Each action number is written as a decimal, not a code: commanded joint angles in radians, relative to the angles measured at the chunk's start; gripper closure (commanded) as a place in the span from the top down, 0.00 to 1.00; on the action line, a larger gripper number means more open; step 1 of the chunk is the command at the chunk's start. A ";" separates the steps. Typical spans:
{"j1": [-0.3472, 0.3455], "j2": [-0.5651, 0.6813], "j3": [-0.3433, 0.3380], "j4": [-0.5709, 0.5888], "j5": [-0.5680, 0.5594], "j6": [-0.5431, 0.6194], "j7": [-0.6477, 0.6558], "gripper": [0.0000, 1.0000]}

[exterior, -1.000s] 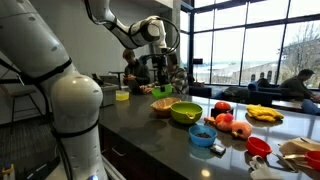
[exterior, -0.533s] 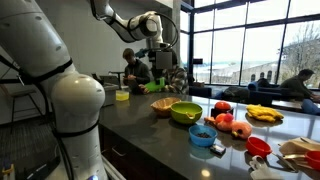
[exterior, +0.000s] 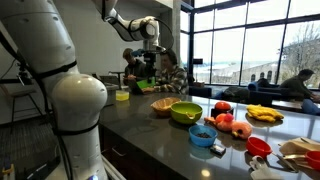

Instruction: Put the green bowl inside the brown bowl

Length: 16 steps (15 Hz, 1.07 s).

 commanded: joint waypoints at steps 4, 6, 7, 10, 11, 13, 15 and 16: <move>0.003 0.143 -0.012 0.190 0.004 -0.061 -0.011 0.01; -0.004 0.173 -0.023 0.222 0.016 -0.042 0.017 0.01; -0.006 0.186 -0.029 0.232 0.026 -0.028 0.037 0.01; -0.007 0.232 -0.043 0.265 0.072 0.017 0.113 0.01; -0.007 0.254 -0.047 0.277 0.091 0.042 0.140 0.01; -0.005 0.289 -0.057 0.283 0.145 0.107 0.173 0.01; -0.004 0.321 -0.067 0.277 0.234 0.195 0.179 0.01; -0.004 0.333 -0.072 0.271 0.290 0.234 0.167 0.01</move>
